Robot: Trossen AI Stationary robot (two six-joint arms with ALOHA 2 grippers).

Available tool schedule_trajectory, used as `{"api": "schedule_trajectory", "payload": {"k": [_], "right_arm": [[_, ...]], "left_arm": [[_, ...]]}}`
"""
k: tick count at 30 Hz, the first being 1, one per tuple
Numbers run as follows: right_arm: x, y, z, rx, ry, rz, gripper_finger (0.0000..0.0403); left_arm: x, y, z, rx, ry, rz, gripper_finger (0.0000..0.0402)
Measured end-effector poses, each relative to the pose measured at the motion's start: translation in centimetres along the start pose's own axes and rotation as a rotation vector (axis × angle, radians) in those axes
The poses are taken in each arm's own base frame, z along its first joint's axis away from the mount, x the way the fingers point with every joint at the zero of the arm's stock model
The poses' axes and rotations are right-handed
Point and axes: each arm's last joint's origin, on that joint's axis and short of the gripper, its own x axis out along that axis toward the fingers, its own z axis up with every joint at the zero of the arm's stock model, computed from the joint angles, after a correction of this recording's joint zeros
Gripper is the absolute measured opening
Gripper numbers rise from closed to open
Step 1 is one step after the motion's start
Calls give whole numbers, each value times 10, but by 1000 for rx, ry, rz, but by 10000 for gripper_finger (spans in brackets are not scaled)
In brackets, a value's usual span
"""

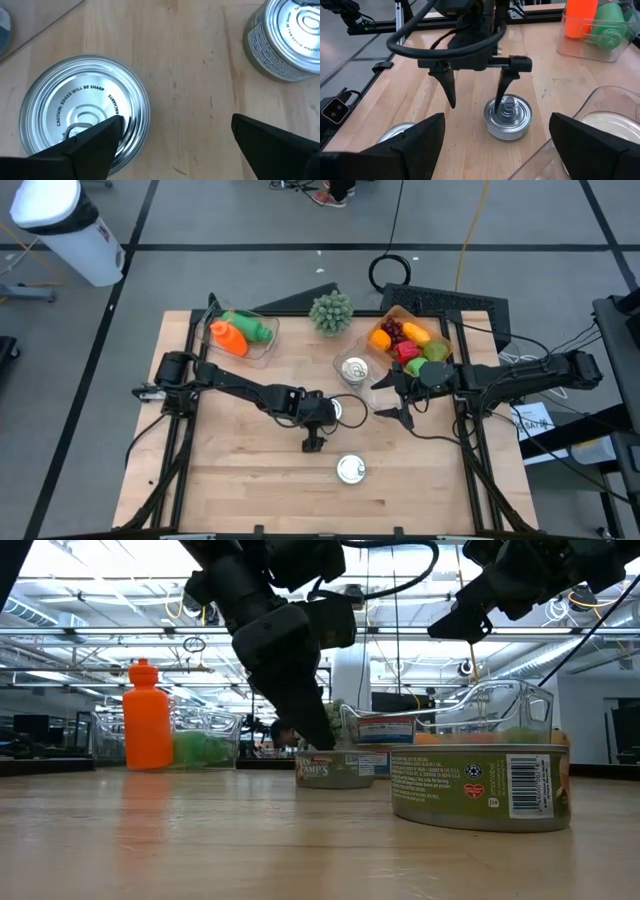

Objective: Pick & Place Food Item
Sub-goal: Put the left green tuna can into the right transparent bin

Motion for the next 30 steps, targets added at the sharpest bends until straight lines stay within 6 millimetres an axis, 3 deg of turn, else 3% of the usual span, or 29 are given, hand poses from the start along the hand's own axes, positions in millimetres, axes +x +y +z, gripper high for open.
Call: {"api": "schedule_trajectory", "payload": {"k": [9, 13, 17, 23, 27, 30], "right_arm": [[0, 0, 0, 3, 0, 0, 338], [0, 0, 0, 0, 0, 0, 338], [0, 0, 0, 6, -4, 0, 338], [0, 0, 0, 5, -3, 0, 338], [0, 0, 0, 4, -3, 1, 338], [0, 0, 0, 4, -2, 1, 338]], "left_arm": [[-3, -9, -12, -114, 142, -137, 390], [-11, -11, -11, -124, 136, -119, 390], [-32, -8, -12, -155, 123, -5, 390], [-86, -5, -6, -159, -22, 224, 390], [-96, 6, -15, -253, 21, 378, 390], [-94, 19, -27, -384, 132, 452, 390]]}}
